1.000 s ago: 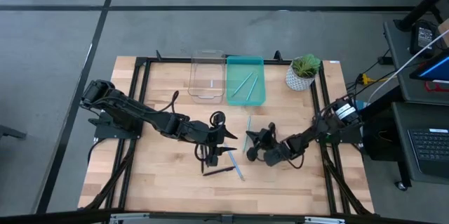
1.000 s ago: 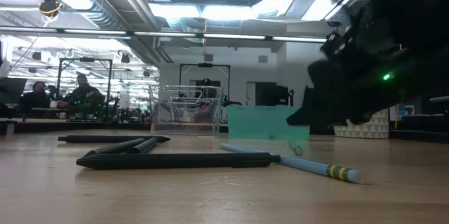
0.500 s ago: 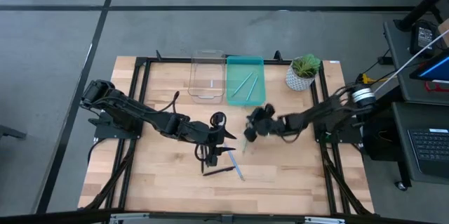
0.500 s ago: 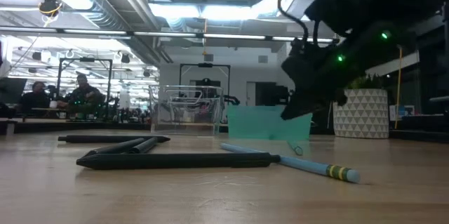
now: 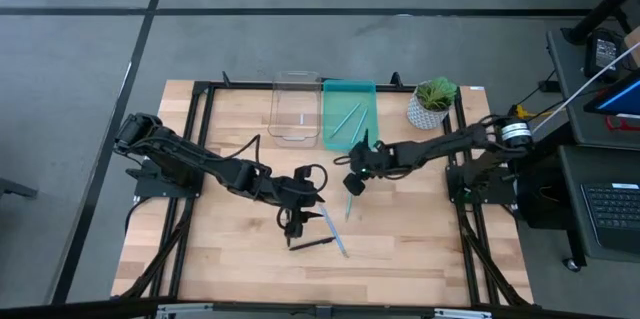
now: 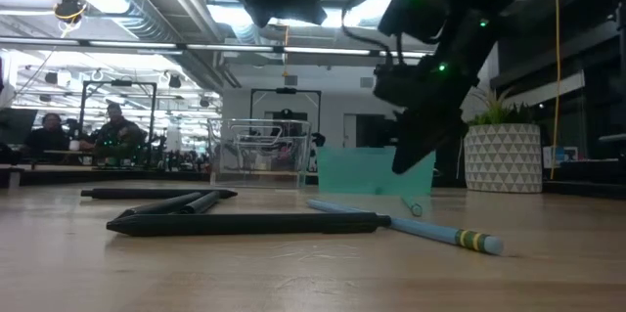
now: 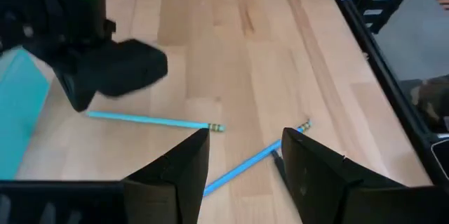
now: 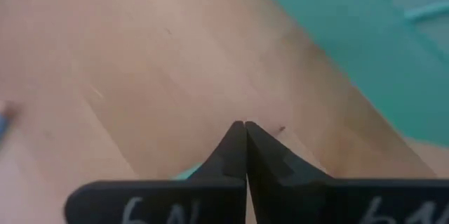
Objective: Sort pens & pencils
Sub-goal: Put the light blue pencil into the light blue bin
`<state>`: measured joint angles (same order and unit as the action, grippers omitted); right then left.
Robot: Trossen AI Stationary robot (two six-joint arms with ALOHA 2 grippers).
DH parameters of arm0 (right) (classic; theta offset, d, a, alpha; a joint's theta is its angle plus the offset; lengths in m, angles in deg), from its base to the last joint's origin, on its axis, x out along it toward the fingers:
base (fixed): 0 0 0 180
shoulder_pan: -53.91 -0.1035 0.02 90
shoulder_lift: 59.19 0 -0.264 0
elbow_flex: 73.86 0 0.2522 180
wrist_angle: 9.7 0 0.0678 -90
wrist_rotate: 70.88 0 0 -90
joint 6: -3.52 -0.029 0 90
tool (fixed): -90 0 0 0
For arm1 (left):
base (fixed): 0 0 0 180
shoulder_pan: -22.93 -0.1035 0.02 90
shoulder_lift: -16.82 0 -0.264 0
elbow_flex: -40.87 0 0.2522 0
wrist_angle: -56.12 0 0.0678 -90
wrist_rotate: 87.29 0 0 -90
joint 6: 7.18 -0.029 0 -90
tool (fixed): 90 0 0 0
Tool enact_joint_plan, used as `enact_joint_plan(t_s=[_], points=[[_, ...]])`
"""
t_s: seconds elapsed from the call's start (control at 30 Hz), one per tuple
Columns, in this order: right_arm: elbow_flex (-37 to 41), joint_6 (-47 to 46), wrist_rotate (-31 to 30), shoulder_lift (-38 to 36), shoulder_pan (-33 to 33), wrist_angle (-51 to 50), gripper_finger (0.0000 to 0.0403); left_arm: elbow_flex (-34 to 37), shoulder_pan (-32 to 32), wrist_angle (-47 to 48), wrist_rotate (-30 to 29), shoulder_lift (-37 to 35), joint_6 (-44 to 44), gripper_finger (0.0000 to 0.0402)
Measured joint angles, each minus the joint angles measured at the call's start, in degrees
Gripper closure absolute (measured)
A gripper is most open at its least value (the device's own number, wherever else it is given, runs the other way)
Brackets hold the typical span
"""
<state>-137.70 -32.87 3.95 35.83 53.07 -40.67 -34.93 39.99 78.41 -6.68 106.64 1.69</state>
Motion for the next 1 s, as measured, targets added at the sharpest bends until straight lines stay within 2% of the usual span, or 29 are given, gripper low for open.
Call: enact_joint_plan(t_s=[0.17, 0.37, 1.0], points=[[-2.9, -0.3, 0.1, 4.5, 0.0, -1.1, 0.0402, 0.0, 0.0, 0.0, -0.1, 0.0, 0.0, 0.0228], [-3.4, 0.4, 0.0, 6.7, 0.6, -1.5, 0.0402, 0.0, 0.0, -0.1, -0.1, 0.0, 0.0, 0.0228], [-3.6, -2.6, 1.4, 7.0, 0.5, -8.3, 0.0402, 0.0, 0.0, -0.2, -0.2, 0.0, 0.0, 0.0228]])
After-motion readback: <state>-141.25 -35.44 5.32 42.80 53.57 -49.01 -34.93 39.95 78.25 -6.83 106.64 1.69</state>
